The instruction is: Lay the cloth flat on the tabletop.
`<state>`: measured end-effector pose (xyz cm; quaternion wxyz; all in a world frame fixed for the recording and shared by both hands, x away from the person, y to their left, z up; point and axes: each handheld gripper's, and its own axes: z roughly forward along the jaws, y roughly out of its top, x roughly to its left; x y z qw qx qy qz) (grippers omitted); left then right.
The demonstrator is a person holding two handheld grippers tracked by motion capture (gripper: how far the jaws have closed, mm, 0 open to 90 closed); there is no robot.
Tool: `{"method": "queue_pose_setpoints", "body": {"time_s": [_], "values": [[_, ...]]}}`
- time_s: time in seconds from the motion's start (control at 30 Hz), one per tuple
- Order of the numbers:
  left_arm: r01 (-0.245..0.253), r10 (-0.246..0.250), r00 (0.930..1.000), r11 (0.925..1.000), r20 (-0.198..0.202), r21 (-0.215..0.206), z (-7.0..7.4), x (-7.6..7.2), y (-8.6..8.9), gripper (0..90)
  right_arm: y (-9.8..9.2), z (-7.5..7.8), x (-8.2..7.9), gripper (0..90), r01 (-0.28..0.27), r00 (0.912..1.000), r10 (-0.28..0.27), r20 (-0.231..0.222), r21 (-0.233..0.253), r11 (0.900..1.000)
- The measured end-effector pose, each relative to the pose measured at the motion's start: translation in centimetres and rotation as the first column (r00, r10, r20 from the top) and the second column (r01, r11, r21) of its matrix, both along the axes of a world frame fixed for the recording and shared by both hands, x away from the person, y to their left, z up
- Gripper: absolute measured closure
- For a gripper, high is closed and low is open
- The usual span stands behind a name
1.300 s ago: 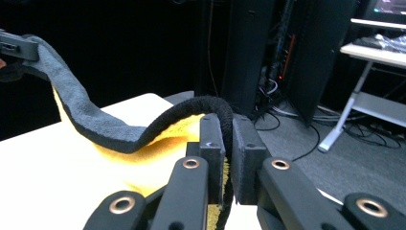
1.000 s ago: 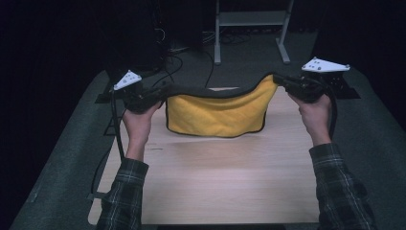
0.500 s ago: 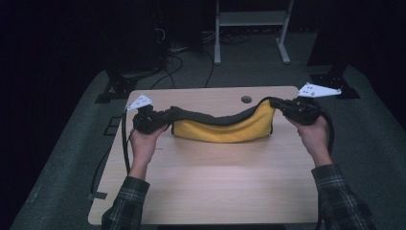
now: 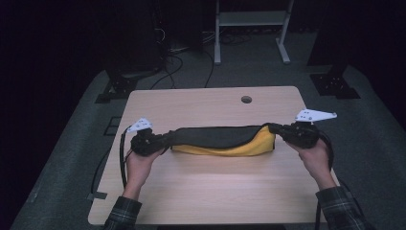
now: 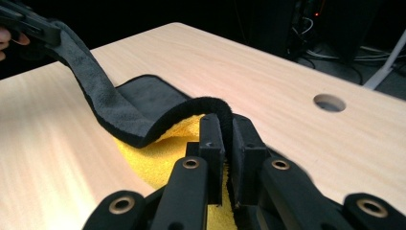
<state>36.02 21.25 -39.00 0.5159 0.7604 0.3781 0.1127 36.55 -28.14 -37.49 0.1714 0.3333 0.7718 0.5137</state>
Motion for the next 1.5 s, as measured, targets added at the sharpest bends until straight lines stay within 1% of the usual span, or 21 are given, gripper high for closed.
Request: {"method": "queue_pose_setpoints", "body": {"time_s": [0.1, 0.17, 0.3, 0.37, 0.43, 0.47, 0.57, 0.7, 0.83, 0.87, 0.97, 1.07, 1.1, 1.2, 1.27, 1.33, 1.37, 1.4, 1.43, 1.47, 1.5], "values": [[0.002, -0.002, 0.9999, 1.0, -0.014, 0.003, -0.8, -0.9, 0.3, 84.3, -0.5, -1.0, -0.9, 83.6, -0.003, 0.9998, 0.003, -0.018, 0.011, 1.0], [0.008, -0.008, 0.9996, 0.9998, -0.026, 0.016, -1.2, -1.5, 0.4, 84.3, -0.8, -1.5, -1.4, 83.6, -0.005, 0.9992, 0.005, -0.039, 0.004, 1.0], [0.025, -0.024, 0.9983, 0.9995, -0.054, 0.021, -1.9, -2.5, 0.5, 84.3, -1.1, -2.4, -2.4, 83.6, -0.015, 0.9976, 0.016, -0.068, 0.004, 1.0], [0.036, -0.034, 0.9974, 0.9989, -0.064, 0.031, -2.2, -3.1, 0.5, 84.2, -1.2, -2.9, -3.0, 83.6, -0.024, 0.9963, 0.023, -0.083, -0.013, 1.0], [0.046, -0.043, 0.9964, 0.9981, -0.073, 0.041, -2.4, -3.6, 0.6, 84.2, -1.2, -3.3, -3.7, 83.6, -0.04, 0.9947, 0.038, -0.096, -0.018, 0.999], [0.045, -0.042, 0.9961, 0.998, -0.078, 0.045, -2.5, -3.9, 0.6, 84.2, -1.2, -3.4, -4.1, 83.6, -0.052, 0.9942, 0.049, -0.096, -0.027, 0.998], [0.058, -0.053, 0.994, 0.9973, -0.096, 0.045, -2.7, -4.8, 0.9, 84.2, -1.0, -4.0, -5.6, 83.6, -0.087, 0.9905, 0.082, -0.111, -0.045, 0.995], [0.081, -0.072, 0.9878, 0.9951, -0.138, 0.056, -3.5, -5.9, 1.1, 84.2, -1.3, -5.0, -6.9, 83.5, -0.105, 0.9856, 0.096, -0.139, -0.057, 0.993], [0.099, -0.086, 0.9791, 0.9933, -0.184, 0.06, -4.2, -6.8, 1.1, 84.2, -1.7, -5.9, -7.8, 83.5, -0.118, 0.9777, 0.106, -0.182, -0.057, 0.991], [0.102, -0.089, 0.9765, 0.9932, -0.196, 0.056, -4.4, -7.0, 1.1, 84.2, -1.6, -6.1, -8.1, 83.5, -0.125, 0.9756, 0.112, -0.189, -0.061, 0.99], [0.114, -0.096, 0.9681, 0.9914, -0.232, 0.065, -5.0, -7.6, 1.1, 84.2, -1.6, -6.6, -8.7, 83.4, -0.142, 0.9709, 0.123, -0.206, -0.08, 0.987], [0.125, -0.1, 0.9566, 0.9893, -0.273, 0.074, -5.7, -8.2, 1.1, 83.9, -1.5, -7.1, -9.1, 83.0, -0.151, 0.9676, 0.125, -0.219, -0.107, 0.983], [0.13, -0.102, 0.9509, 0.9885, -0.292, 0.077, -6.0, -8.3, 1.1, 83.8, -1.5, -7.3, -9.3, 82.9, -0.155, 0.967, 0.125, -0.222, -0.123, 0.98], [0.144, -0.108, 0.9383, 0.9855, -0.329, 0.089, -6.5, -8.8, 0.9, 83.7, -1.4, -7.6, -9.6, 82.0, -0.171, 0.9641, 0.133, -0.23, -0.155, 0.973], [0.154, -0.113, 0.9319, 0.9835, -0.345, 0.095, -6.7, -9.2, 0.9, 83.8, -1.6, -7.7, -9.8, 81.4, -0.18, 0.9623, 0.141, -0.233, -0.157, 0.971], [0.163, -0.118, 0.9268, 0.9817, -0.356, 0.099, -6.9, -9.5, 0.8, 83.8, -1.8, -7.7, -10.0, 80.5, -0.18, 0.9608, 0.14, -0.239, -0.152, 0.972], [0.167, -0.12, 0.9218, 0.9807, -0.369, 0.101, -7.0, -9.7, 0.8, 83.8, -1.9, -7.8, -10.1, 80.5, -0.181, 0.9593, 0.14, -0.245, -0.152, 0.972], [0.17, -0.12, 0.9198, 0.9801, -0.374, 0.103, -7.1, -9.8, 0.8, 83.8, -2.1, -8.0, -10.1, 79.9, -0.184, 0.9569, 0.142, -0.254, -0.151, 0.971], [0.171, -0.12, 0.9196, 0.9792, -0.374, 0.109, -7.2, -9.9, 0.8, 83.7, -2.2, -8.1, -10.2, 78.8, -0.189, 0.9537, 0.145, -0.264, -0.153, 0.97], [0.168, -0.116, 0.9219, 0.9796, -0.369, 0.11, -7.3, -9.9, 0.8, 82.1, -2.3, -8.2, -10.3, 77.1, -0.193, 0.9523, 0.146, -0.268, -0.157, 0.969], [0.16, -0.108, 0.9257, 0.9802, -0.363, 0.116, -7.2, -10.0, 0.8, 78.5, -2.4, -8.3, -10.4, 73.6, -0.188, 0.9528, 0.141, -0.269, -0.158, 0.969]]}}
